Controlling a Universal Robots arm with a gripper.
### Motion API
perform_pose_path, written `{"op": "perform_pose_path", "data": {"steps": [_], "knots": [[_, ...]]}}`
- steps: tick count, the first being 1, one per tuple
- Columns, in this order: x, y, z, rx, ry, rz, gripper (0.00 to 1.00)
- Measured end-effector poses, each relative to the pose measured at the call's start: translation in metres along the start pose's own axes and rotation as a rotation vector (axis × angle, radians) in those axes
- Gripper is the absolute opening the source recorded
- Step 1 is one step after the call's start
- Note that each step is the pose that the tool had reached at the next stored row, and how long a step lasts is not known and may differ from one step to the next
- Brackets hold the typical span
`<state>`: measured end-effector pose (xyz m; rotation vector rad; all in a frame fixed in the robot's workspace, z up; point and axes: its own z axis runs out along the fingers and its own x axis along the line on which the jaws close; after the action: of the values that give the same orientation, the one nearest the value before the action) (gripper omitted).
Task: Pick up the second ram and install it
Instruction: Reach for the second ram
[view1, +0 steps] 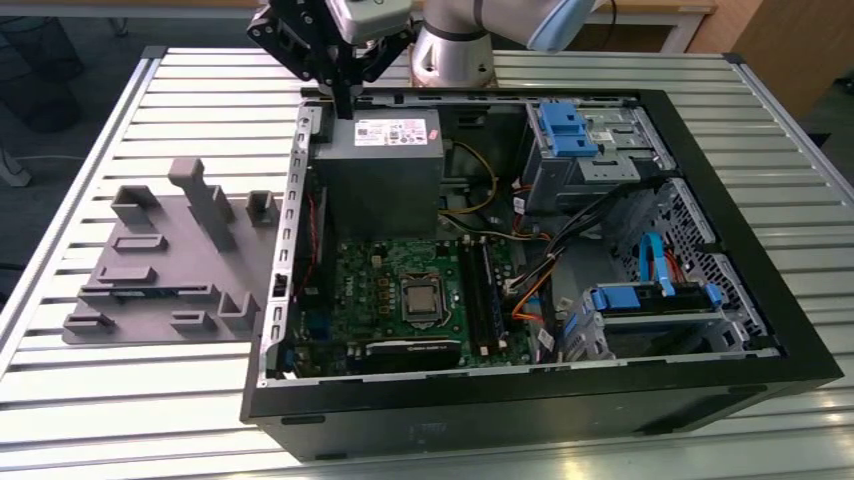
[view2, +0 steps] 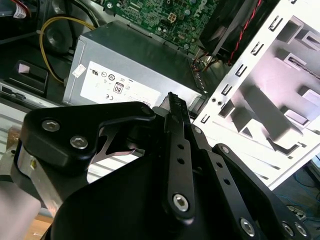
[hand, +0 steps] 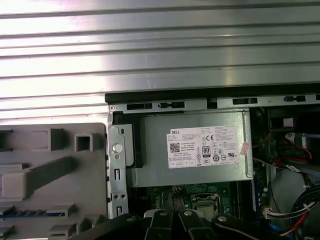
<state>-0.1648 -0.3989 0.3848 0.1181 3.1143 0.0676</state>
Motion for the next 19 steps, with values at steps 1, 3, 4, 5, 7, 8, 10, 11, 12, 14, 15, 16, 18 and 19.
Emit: {"op": "perform_pose_path", "data": {"steps": [1,3,4,5,7,8,10,11,12,14,15,16,18,19], "knots": [[0.0014,-0.0001,0.0001,0.0000,0.0000,0.000,0.11],[0.0019,-0.0002,0.0001,0.0001,0.0000,0.000,0.11],[0.0021,-0.0002,0.0002,0.0000,0.0000,0.000,0.11],[0.0024,-0.0002,0.0002,0.0000,0.0000,0.000,0.11],[0.0028,-0.0002,0.0002,0.0000,0.0001,0.000,0.11],[0.0030,-0.0002,0.0002,0.0001,0.0000,0.000,0.11],[0.0035,-0.0003,0.0003,0.0000,0.0000,0.000,0.11],[0.0038,-0.0003,0.0003,0.0000,0.0000,0.000,0.11],[0.0040,-0.0003,0.0003,0.0000,0.0000,0.000,0.11],[0.0045,-0.0004,0.0004,0.0000,0.0000,0.000,0.11],[0.0047,-0.0004,0.0004,0.0001,0.0000,0.000,0.11],[0.0050,-0.0004,0.0004,0.0001,0.0000,0.000,0.11],[0.0055,-0.0004,0.0004,0.0000,0.0000,0.000,0.11],[0.0057,-0.0005,0.0004,0.0001,0.0000,0.000,0.11]]}}
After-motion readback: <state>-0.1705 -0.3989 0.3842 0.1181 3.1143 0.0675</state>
